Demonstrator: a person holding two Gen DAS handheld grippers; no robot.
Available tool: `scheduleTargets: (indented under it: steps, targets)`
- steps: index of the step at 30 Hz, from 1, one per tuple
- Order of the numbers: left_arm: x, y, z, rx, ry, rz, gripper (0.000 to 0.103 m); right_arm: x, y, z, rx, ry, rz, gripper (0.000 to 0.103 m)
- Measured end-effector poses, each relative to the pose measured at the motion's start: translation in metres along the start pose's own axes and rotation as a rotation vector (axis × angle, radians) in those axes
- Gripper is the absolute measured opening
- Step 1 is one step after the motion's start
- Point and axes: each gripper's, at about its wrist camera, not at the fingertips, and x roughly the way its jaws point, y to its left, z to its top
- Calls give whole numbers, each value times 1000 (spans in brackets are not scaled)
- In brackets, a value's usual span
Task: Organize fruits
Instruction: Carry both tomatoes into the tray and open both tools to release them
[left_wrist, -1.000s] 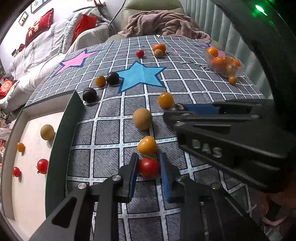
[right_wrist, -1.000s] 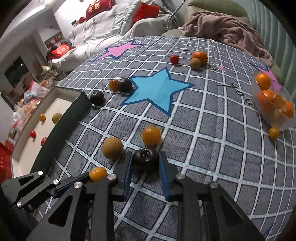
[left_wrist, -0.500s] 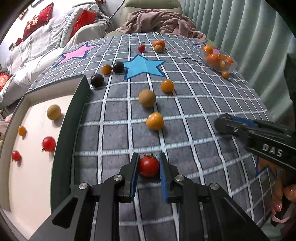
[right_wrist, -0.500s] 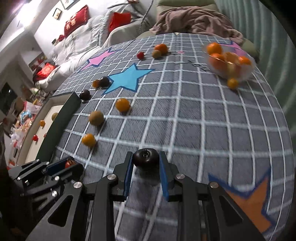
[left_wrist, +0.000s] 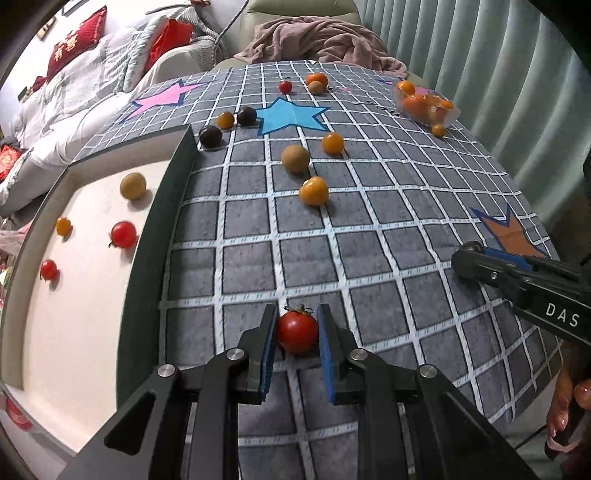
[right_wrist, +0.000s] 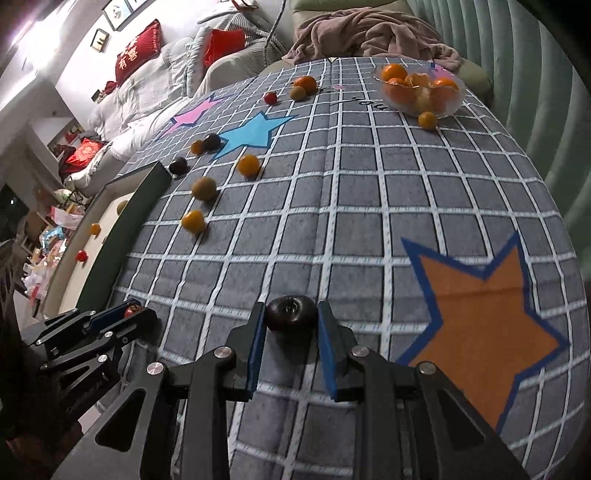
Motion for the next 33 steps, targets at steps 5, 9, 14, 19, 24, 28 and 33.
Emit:
scheduleTargets:
  steps: [5, 9, 14, 19, 24, 28, 33]
  targets:
    - [-17, 7, 0, -16, -32, -19, 23, -12, 17, 5, -29, -16, -1, 30]
    - [-34, 17, 4, -31, -72, -25, 23, -19, 37, 14, -62, -31, 9, 30]
    - [-52, 41, 9, -68, -112, -22, 23, -22, 66, 23, -109, -37, 27, 30]
    - [-63, 70, 9, -86, -145, 25, 23, -18, 95, 33, -139, -31, 57, 30]
    - [-68, 109, 8, -134, -160, 75, 23, -7, 133, 41, -193, -13, 86, 30]
    - [-66, 141, 4, -167, -162, 137, 23, 4, 160, 43, -228, 7, 114, 30]
    - [-59, 172, -6, -209, -141, 176, 23, 18, 193, 43, -271, 33, 144, 30]
